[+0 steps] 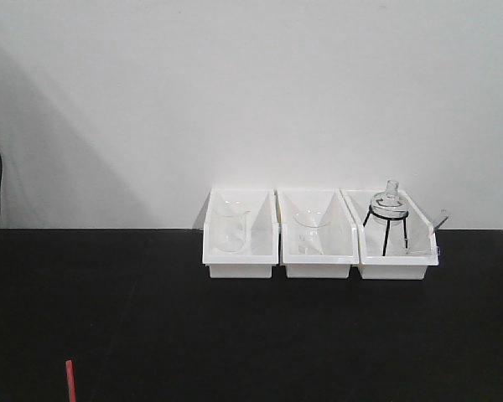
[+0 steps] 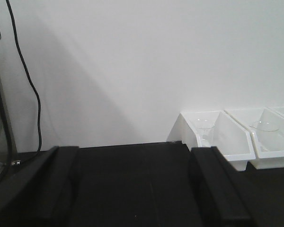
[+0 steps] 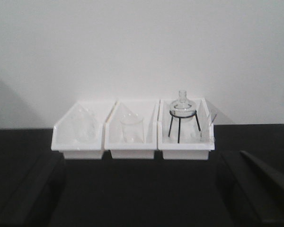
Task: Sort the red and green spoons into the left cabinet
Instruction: 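Grasp the green spoon with the right gripper and lift it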
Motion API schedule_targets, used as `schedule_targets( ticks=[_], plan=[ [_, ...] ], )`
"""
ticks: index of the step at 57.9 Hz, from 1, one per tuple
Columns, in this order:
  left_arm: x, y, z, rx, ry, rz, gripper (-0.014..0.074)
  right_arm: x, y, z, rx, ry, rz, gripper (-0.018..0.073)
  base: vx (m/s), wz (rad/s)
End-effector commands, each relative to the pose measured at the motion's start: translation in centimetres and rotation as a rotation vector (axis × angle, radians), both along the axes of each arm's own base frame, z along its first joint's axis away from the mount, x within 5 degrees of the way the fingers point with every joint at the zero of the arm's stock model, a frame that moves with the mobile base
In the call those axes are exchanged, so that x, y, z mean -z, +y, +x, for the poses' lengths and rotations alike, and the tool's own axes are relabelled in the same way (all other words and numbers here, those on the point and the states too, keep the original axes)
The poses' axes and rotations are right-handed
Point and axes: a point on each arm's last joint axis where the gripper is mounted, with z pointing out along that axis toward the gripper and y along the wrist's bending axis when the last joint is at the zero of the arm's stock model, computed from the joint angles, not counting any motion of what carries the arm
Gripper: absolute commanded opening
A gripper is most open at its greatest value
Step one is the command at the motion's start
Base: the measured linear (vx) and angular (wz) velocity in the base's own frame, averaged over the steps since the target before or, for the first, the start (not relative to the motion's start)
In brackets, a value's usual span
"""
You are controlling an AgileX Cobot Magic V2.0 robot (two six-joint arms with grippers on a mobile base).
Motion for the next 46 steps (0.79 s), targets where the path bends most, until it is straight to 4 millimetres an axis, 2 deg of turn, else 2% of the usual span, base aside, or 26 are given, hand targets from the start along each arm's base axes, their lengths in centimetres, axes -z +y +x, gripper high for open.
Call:
schedule_targets(
  ticks=[1, 2, 8, 13, 25, 36, 46],
  plan=[
    [-1.8, 0.0, -0.1, 0.001, -0.100, -0.022, 0.0582, -0.1, 0.1, 1.2, -0.033, 0.046, -0.192, 0.0683, 0.00, 0.00],
    [-1.8, 0.0, -0.1, 0.001, -0.095, -0.022, 0.0582, 0.5, 0.2, 1.3, -0.060, 0.090, -0.270, 0.0673, 0.00, 0.00],
    [-1.5, 0.0, -0.1, 0.001, -0.065, -0.019, 0.0579, 2.8, 0.8, 2.5, -0.199, 0.264, -0.440, 0.0644, 0.00, 0.00],
    [-1.3, 0.0, -0.1, 0.001, -0.040, -0.017, 0.0579, 4.2, 1.7, 3.6, -0.308, 0.333, -0.448, 0.0622, 0.00, 0.00],
    [-0.8, 0.0, -0.1, 0.001, 0.018, -0.012, 0.0579, 7.7, 3.0, 5.6, -0.484, 0.377, -0.481, 0.0594, 0.00, 0.00],
    [-0.6, 0.0, -0.1, 0.000, 0.040, -0.010, 0.0579, 10.5, 3.0, 6.8, -0.537, 0.406, -0.583, 0.0594, 0.00, 0.00],
    [-0.5, 0.0, -0.1, 0.000, 0.042, -0.009, 0.0579, 11.5, 2.8, 8.2, -0.506, 0.416, -0.604, 0.0594, 0.00, 0.00]
  ],
)
